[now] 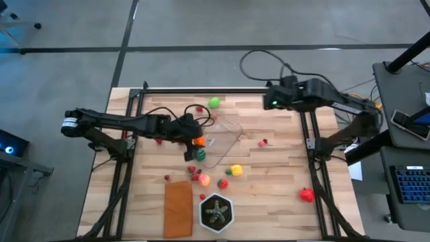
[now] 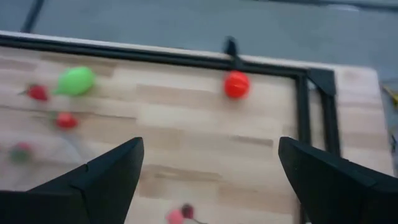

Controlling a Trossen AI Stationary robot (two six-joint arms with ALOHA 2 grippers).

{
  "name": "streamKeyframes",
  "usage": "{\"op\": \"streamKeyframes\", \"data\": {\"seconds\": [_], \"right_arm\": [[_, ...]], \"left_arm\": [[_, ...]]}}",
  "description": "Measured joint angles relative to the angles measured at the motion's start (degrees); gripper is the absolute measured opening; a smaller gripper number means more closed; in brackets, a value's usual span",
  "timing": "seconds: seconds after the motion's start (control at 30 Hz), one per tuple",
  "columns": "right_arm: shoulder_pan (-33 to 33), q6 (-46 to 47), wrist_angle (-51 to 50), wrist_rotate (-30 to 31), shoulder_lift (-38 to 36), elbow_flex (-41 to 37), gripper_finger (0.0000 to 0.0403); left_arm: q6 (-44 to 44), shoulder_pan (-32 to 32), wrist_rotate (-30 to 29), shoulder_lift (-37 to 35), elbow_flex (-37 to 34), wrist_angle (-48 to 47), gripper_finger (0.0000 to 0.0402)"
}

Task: Pick and placing Produce into tupperware
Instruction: Put the orange into the transparent bin, then put the red tomato into the transparent bin

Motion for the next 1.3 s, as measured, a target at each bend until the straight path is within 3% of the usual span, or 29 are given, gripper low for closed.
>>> {"op": "streamKeyframes", "data": {"seconds": [0.2,0.37,0.67,0.87,1.0,1.17,1.3], "right_arm": [[-1.2,0.5,7.9,-3.0,-11.8,-15.1,0.0365],[-1.1,0.0,17.0,-5.5,-18.1,-25.9,0.0365],[-1.0,-0.2,19.0,-6.1,-19.5,-36.5,0.0365],[-2.6,1.3,19.1,-5.3,-18.8,-38.4,0.0365],[-7.2,1.8,20.5,-5.6,-18.8,-38.7,0.0365],[-18.1,-7.9,31.4,-11.0,-17.6,-39.9,0.0365],[-28.1,-16.3,38.8,-16.8,-12.5,-40.6,0.0365]], "left_arm": [[-3.0,0.4,2.1,1.6,-0.7,-0.1,0.0233],[-3.4,0.8,3.1,8.1,-0.1,1.1,0.0233],[-9.2,1.2,2.1,17.3,2.7,0.9,0.0255],[-10.3,2.1,-6.1,17.1,4.2,1.2,0.0313],[-10.2,3.2,-7.7,16.9,5.6,0.8,0.0337],[-10.7,3.8,-5.6,13.1,7.7,-2.5,0.0342],[-15.3,4.9,-5.0,8.2,9.1,-7.8,0.0343]]}}
